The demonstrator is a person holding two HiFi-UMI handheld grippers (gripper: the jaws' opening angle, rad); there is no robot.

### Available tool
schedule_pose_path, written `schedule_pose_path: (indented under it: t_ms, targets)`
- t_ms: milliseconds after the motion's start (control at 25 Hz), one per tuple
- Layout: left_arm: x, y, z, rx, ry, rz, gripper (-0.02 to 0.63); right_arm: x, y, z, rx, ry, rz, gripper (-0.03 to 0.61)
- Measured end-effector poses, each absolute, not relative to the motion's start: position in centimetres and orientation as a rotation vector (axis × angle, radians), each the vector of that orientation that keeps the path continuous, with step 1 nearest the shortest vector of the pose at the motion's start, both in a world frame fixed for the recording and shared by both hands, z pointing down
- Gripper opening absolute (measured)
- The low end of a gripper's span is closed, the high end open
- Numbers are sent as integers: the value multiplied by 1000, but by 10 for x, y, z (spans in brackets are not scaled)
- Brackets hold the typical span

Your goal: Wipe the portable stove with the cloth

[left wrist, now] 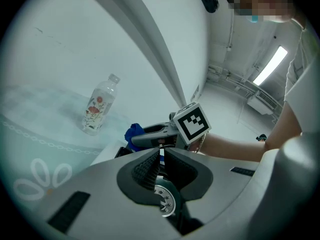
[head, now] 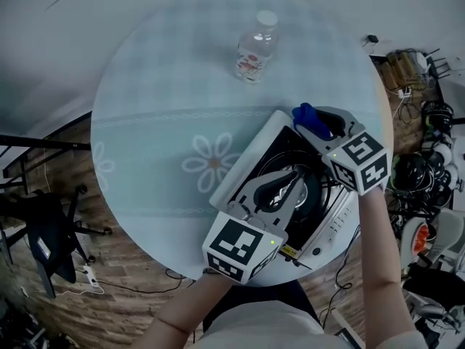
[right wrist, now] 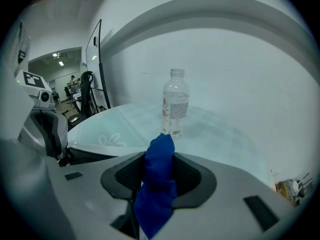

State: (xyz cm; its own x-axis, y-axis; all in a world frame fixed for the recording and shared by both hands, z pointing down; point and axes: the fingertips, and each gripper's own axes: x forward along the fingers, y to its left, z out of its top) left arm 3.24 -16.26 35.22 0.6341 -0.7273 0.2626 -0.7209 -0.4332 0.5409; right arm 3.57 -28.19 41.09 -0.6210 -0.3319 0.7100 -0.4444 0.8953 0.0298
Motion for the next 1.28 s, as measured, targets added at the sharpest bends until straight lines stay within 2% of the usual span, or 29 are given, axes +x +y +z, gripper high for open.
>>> schedule_pose_path:
  t_ms: [960, 1280]
  targets:
    - [39, -141, 356, 2161, -1261, -7, 41, 53, -265, 428, 299, -2213, 90, 167]
    - [55, -133, 363, 2156, -1264, 21, 41, 74, -258, 433, 251, -2204, 147, 167]
